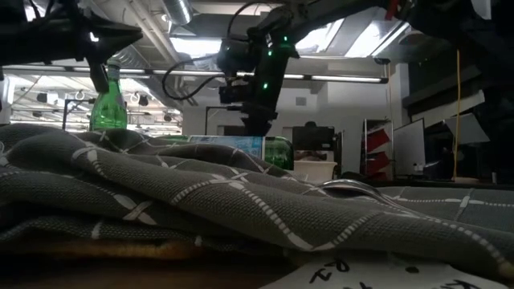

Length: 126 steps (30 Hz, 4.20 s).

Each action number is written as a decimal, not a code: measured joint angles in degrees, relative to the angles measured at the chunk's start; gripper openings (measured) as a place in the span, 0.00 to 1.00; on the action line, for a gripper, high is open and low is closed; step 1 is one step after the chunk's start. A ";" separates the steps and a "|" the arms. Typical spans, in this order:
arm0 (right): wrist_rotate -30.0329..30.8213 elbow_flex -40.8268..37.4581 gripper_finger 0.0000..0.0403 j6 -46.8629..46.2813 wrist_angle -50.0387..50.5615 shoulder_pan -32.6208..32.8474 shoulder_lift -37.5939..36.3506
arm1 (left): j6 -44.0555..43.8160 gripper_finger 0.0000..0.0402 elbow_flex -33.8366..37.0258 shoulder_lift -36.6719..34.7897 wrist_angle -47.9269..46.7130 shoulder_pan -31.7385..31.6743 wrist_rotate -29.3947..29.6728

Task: Sort silverware
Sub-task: Put the silver spoon into the silverware tray

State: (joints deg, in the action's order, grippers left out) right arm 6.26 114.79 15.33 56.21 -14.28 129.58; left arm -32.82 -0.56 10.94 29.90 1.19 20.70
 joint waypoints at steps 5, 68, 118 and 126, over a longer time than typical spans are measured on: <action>0.00 7.86 0.32 -2.27 14.32 0.09 0.00 | -1.16 0.05 0.00 3.47 3.80 0.00 0.01; 7.43 -26.43 0.32 -57.90 20.32 32.82 -47.05 | 46.36 0.31 -69.75 99.52 -23.58 20.31 -18.49; 6.69 -47.53 0.32 -74.03 -16.31 42.40 -45.05 | 56.42 0.25 -69.59 109.80 -16.77 18.20 -8.17; 6.64 -47.53 0.32 -74.01 -16.29 42.40 -45.05 | 53.07 0.05 -69.55 110.71 -17.03 16.70 -11.02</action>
State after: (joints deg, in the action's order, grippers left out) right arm 12.91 67.26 -58.67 39.92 28.12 84.53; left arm 20.25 -70.11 121.64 12.86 17.89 9.68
